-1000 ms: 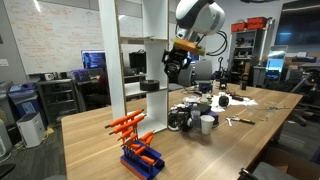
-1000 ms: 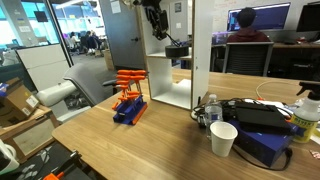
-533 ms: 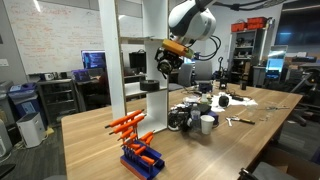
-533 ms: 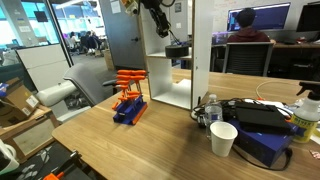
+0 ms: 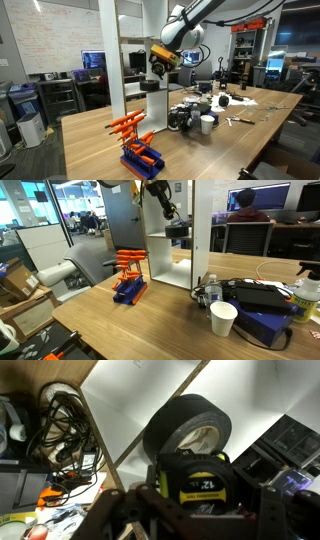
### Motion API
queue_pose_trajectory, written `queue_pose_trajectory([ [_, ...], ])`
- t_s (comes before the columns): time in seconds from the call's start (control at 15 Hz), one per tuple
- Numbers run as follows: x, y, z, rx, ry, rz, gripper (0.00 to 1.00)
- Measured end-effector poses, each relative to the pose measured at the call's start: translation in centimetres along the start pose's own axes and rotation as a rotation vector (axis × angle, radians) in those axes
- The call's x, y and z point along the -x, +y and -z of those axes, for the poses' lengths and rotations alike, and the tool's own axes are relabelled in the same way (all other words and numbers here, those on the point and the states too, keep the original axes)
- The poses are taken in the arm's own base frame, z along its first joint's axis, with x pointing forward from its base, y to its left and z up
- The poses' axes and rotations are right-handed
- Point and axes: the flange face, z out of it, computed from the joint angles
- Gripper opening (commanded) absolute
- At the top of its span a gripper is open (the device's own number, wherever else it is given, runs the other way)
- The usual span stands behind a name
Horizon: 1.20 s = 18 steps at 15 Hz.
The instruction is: Pick up the measuring tape from the table and put it on the shelf
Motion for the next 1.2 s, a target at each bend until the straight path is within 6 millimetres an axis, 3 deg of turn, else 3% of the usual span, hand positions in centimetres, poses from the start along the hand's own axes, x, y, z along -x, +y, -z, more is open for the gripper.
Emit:
queue_pose_trajectory([
  [0.4, 1.3, -2.6, -4.4, 0.015, -0.016, 0.0, 0.46],
  [0.87, 0.4, -5.1, -6.7, 0.018, -0.003, 0.019, 0.46],
  [0.93, 0.1, -5.3, -6.9, 0.025, 0.001, 0.019, 0.93],
  [1.07, -0.4, -5.7, -7.2, 0.04, 0.004, 0.019, 0.99],
  [1.2, -1.0, -6.0, -7.3, 0.052, 0.005, 0.016, 1.0],
])
